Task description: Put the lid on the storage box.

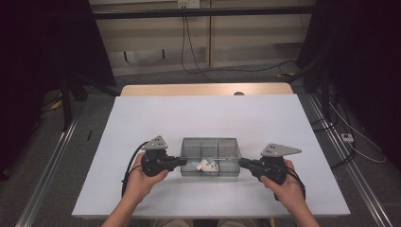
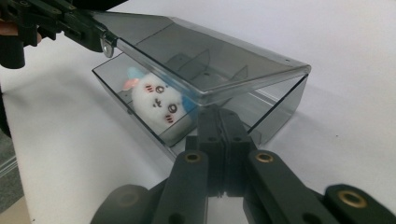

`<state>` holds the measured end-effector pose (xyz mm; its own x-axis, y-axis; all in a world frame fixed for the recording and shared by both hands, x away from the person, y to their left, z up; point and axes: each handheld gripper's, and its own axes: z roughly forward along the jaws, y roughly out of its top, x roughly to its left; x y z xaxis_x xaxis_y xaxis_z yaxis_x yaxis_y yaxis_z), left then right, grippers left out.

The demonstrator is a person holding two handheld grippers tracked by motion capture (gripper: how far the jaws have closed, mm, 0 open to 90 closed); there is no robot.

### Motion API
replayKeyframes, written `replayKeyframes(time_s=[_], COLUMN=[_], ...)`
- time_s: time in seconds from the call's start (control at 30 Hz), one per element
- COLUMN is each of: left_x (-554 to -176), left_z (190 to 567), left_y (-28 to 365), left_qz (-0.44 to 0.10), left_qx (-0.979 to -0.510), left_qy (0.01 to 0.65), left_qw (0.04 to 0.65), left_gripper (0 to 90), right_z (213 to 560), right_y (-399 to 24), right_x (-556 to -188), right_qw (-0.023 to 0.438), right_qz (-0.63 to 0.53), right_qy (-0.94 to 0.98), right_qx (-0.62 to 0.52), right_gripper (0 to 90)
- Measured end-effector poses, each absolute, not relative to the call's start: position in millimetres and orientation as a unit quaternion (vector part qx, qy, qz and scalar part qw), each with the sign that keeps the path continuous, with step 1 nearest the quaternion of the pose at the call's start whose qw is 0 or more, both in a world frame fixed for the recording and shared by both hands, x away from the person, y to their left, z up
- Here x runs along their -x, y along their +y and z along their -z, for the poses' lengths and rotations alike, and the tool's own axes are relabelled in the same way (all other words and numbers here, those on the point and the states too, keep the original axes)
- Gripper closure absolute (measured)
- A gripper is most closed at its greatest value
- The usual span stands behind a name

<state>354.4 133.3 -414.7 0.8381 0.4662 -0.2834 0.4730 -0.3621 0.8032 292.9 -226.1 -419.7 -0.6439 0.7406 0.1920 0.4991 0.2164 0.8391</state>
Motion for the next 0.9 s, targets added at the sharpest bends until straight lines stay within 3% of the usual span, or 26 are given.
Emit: replayKeyframes(time_s=[0.9], left_x=[-339.2], left_z=[418.7], left_y=[146.6], left_qz=[0.008], left_qx=[-0.832], left_qy=[0.285], left_qw=[0.475], left_gripper=[90.0], right_z=[423.1], right_y=[-219.7], right_x=[-281.3], right_qw=[0.118], right_qz=[-0.469], right_qy=[0.784], right_qx=[-0.389], right_gripper=[88.2])
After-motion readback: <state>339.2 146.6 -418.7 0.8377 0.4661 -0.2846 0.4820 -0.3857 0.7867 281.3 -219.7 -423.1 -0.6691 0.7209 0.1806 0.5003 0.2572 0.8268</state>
